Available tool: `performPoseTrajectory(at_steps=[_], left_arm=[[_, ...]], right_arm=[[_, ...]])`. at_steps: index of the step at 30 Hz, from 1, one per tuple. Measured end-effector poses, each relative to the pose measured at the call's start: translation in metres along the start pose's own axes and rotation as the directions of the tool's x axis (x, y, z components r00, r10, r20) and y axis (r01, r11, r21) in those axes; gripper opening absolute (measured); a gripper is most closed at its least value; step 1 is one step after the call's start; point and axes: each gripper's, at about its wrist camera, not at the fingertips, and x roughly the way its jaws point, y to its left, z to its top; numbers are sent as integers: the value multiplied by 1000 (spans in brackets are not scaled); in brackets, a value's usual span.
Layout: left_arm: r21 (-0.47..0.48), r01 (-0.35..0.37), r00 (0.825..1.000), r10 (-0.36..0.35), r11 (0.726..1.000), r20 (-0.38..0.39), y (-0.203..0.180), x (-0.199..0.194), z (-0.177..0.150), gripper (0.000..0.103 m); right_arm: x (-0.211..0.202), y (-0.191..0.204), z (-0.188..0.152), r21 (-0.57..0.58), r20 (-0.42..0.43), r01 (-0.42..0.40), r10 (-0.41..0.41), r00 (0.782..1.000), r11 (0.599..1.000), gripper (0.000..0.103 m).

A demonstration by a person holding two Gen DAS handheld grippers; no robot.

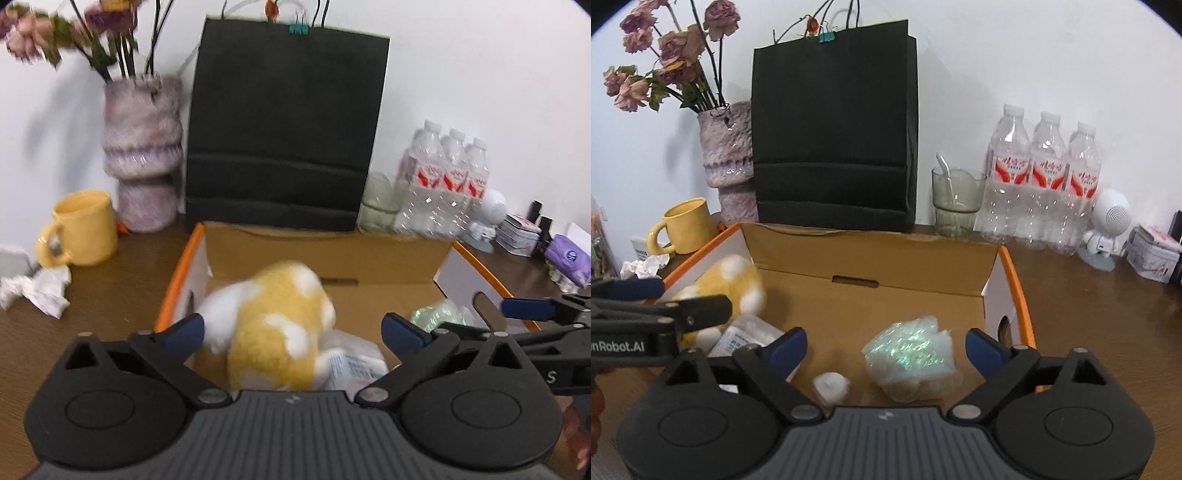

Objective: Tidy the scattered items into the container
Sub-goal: 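Drop plush toy and white case into the box, opening both grippers, then move both grippers back to the remaining items beside the box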

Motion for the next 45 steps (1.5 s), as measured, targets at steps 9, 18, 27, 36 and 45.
performPoseTrajectory(at_steps=[9,18,27,36,45], left_arm=[[-14,3,1000,-3,1000,7,0,-5,3,103],[-10,3,1000,-3,1000,5,0,-5,3,103],[-9,11,1000,-11,1000,28,-3,-14,4,103],[-9,63,996,-62,998,58,-5,-48,-7,103],[29,90,996,-90,996,27,-5,-83,-41,103]], right_arm=[[-3,-1,3,3,-4,20,-20,1000,1000,102],[-2,0,2,5,-7,21,-21,1000,1000,103],[-9,0,2,9,10,14,-14,1000,1000,103],[-49,-2,-9,5,69,12,-12,998,1000,103],[-96,-4,-52,-14,80,24,-22,997,1000,103]])
